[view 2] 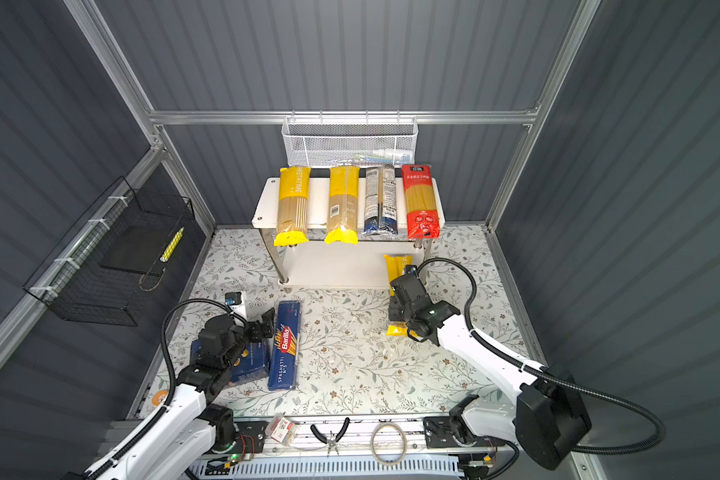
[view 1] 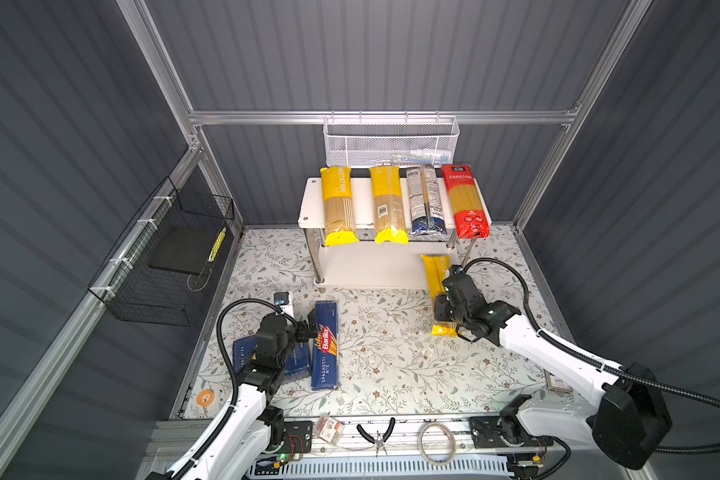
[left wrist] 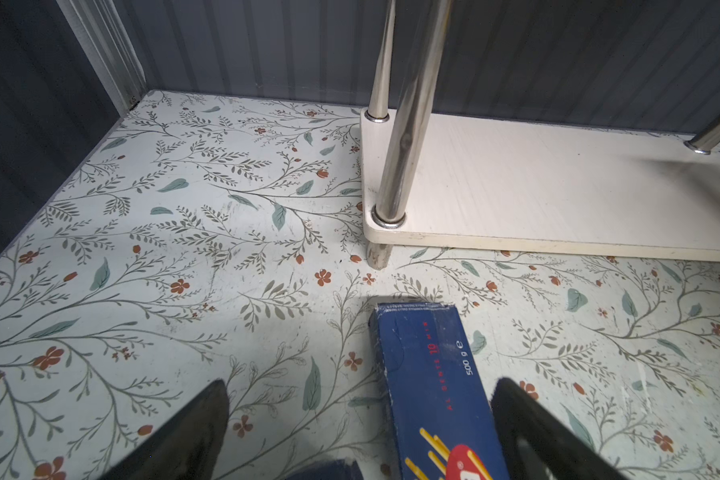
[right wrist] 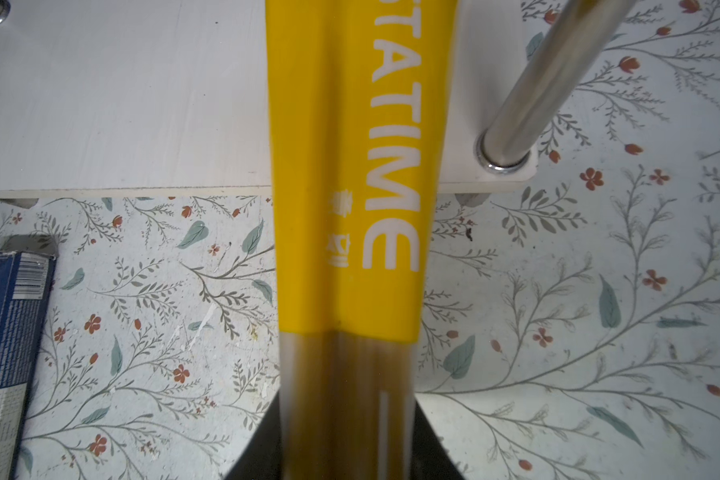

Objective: Place and organize the pasta boxes and bags onto the shelf
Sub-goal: 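Lower the upright yellow bag onto the lower shelf and open the right gripper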

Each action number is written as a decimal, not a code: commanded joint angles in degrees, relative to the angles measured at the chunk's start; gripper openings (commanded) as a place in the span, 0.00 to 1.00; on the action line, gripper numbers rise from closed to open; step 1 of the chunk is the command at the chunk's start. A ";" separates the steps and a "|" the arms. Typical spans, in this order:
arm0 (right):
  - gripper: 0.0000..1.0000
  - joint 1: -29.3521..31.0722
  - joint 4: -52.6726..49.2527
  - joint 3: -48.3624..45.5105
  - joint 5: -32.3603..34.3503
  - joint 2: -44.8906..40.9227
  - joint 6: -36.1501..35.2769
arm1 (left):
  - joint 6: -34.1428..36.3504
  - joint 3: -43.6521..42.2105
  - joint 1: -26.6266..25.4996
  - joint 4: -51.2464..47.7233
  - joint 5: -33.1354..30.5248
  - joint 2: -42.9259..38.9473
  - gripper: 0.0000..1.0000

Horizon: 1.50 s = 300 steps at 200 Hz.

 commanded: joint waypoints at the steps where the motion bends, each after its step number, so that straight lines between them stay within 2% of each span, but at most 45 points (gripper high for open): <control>1: 0.08 -1.53 7.20 4.08 1.71 -0.12 -1.70 | 1.15 1.21 -0.03 0.59 0.66 -0.63 0.99; 96: 0.08 -5.35 14.24 7.58 1.49 8.72 -3.73 | 1.09 1.22 0.02 0.59 0.66 -0.63 0.99; 153: 0.08 -7.16 14.85 10.54 1.06 14.24 -5.06 | 1.08 1.28 -0.02 0.59 0.76 -0.45 0.99; 223: 0.13 -8.53 14.92 14.44 1.68 19.36 -4.52 | 1.12 1.38 -0.03 0.59 0.69 -0.27 0.99; 252: 0.19 -8.86 14.22 16.28 2.37 21.51 -4.54 | 1.06 1.36 -0.02 0.59 0.69 -0.29 0.99; 300: 0.42 -9.11 13.96 16.92 1.60 22.34 -4.25 | 1.13 1.43 0.00 0.62 0.67 -0.36 0.99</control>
